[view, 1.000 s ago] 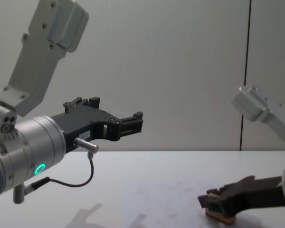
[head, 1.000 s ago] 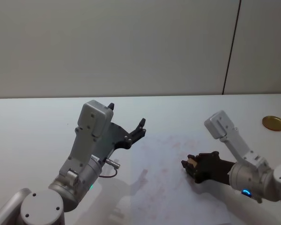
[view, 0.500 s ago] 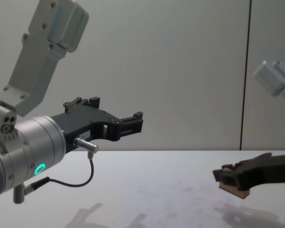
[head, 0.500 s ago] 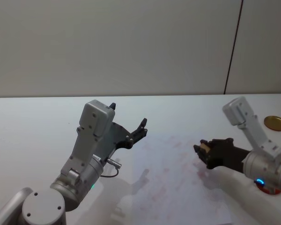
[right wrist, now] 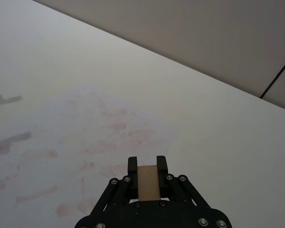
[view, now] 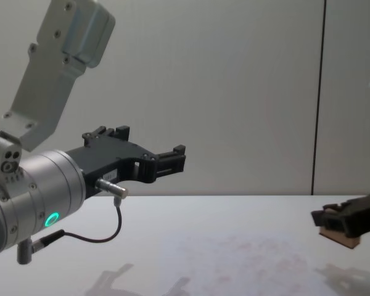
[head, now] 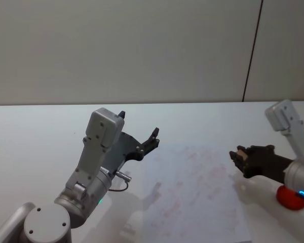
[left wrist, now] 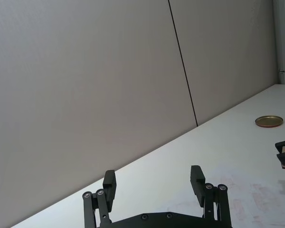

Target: Use the one hand to pick up the stamp and affix it onto the A4 paper.

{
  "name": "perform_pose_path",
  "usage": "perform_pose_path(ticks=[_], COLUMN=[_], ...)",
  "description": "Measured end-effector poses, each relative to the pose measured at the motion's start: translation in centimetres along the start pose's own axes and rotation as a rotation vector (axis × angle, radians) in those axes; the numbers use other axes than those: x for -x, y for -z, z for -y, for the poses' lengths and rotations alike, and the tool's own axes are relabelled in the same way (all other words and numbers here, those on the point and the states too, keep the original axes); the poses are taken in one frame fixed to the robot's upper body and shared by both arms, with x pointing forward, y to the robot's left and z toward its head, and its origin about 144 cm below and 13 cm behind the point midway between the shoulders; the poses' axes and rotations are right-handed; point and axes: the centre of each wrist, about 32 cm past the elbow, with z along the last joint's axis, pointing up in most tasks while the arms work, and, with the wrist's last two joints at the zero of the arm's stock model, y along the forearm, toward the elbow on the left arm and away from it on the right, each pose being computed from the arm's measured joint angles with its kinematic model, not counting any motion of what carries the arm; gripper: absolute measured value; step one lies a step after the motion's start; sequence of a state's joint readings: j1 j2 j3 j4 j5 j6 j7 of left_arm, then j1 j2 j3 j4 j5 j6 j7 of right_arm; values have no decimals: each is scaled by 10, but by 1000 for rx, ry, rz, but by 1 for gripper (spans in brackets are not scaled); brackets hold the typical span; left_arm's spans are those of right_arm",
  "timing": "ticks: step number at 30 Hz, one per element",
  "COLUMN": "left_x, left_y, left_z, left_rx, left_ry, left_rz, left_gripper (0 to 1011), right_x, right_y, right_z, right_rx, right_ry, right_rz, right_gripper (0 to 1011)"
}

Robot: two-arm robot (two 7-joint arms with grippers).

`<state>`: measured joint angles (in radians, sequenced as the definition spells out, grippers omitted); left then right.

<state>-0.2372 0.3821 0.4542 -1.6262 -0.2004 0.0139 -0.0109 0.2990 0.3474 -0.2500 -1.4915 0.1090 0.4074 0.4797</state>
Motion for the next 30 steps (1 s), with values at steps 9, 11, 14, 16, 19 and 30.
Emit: perform_pose_path(ticks=[9, 11, 14, 16, 19, 30], left_x=[0, 0, 0, 0, 0, 0], left_y=[0, 0, 0, 0, 0, 0], left_z=[0, 0, 0, 0, 0, 0], left_rx=[0, 0, 0, 0, 0, 0], left_ry=[0, 0, 0, 0, 0, 0], left_rz=[0, 0, 0, 0, 0, 0], left_gripper=[993, 993, 993, 993, 993, 993], right_x=[-9, -11, -14, -15, -17, -25], right_y=[7, 9, 12, 13, 15, 23], right_z=[17, 21, 29, 31, 37, 54], right_rx=[20, 22, 28, 30, 33, 46], right_ry=[28, 31, 37, 37, 38, 34], right_rz=[-8, -10, -12, -14, -17, -34], right_gripper=[217, 218, 218, 218, 218, 218])
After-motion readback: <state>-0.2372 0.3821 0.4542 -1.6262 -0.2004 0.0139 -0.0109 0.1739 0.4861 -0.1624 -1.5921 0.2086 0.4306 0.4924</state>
